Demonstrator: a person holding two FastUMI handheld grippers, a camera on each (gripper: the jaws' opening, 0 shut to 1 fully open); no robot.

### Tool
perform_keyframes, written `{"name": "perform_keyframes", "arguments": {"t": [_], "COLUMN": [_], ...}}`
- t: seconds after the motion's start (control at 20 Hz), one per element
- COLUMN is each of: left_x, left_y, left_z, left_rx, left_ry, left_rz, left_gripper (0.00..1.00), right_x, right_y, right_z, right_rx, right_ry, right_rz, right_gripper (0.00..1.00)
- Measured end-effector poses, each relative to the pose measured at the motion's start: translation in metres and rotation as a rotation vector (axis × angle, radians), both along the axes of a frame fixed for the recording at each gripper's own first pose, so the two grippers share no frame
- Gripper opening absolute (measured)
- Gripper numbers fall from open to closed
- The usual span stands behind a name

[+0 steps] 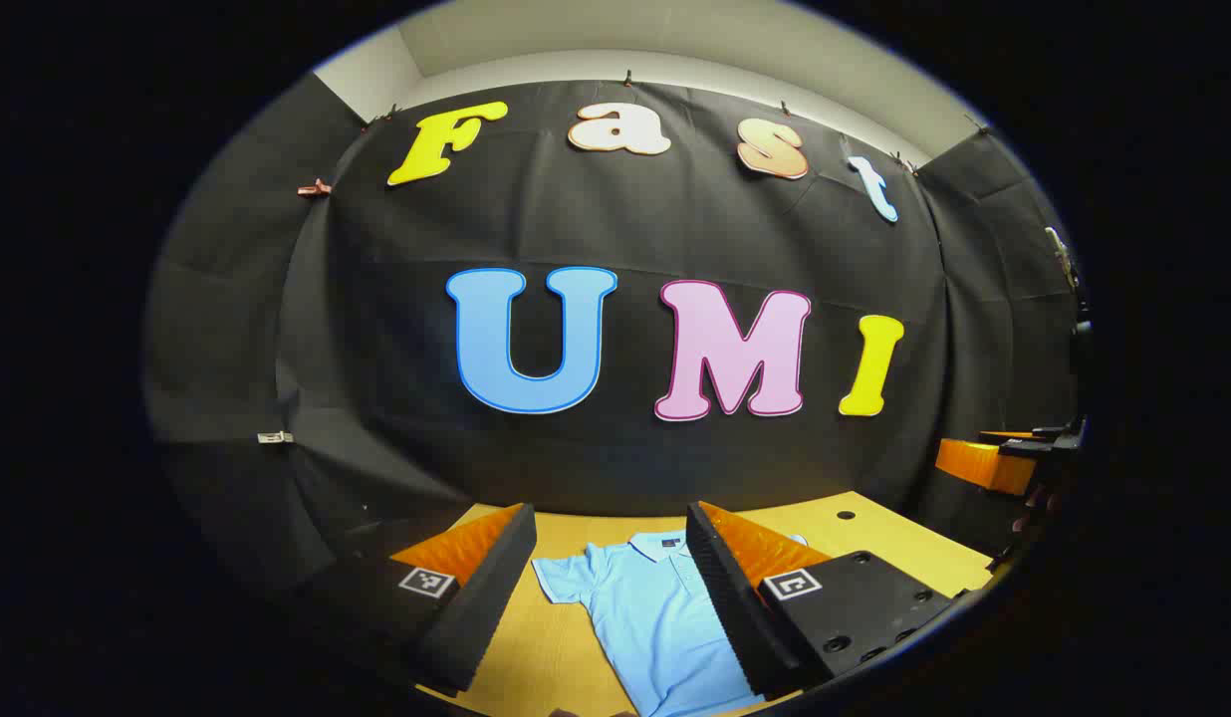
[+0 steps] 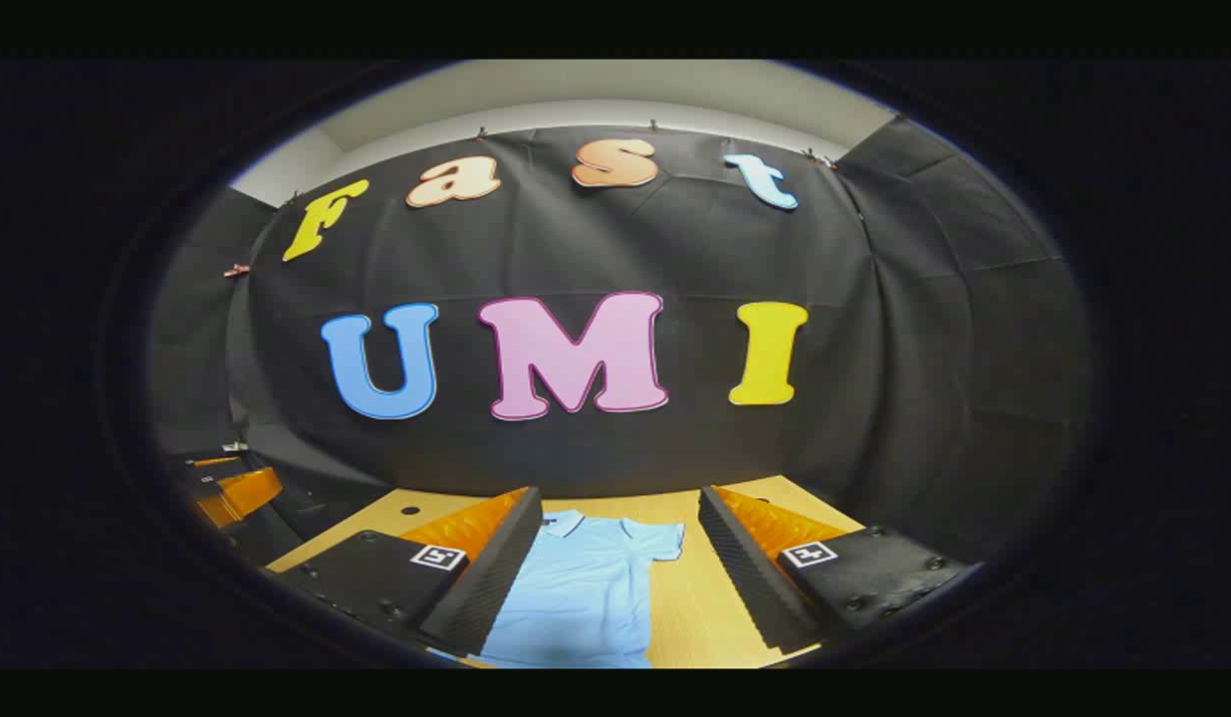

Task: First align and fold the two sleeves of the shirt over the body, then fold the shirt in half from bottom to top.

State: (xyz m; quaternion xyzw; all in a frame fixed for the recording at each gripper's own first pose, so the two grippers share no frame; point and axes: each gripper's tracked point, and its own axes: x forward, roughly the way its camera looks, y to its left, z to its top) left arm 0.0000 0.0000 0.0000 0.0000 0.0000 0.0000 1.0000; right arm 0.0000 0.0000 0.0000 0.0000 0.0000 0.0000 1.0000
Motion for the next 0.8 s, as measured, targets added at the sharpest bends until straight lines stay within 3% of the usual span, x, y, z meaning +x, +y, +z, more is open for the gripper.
{"name": "perform_keyframes", "arguments": {"t": [0.8], "left_x": [0.0008], "left_y": [-0.0025], "left_z": [-0.0038], "left_rx": [0.002], "left_ry": [0.011], "left_rz": [0.004], "left_gripper": [0.97], "right_x": [0.0055], "right_y": [-0.0056], "right_z": [-0.0085], "right_rx": [-0.007], "right_ry": [0.023], "right_rz": [0.001], "right_gripper": [0.99]}}
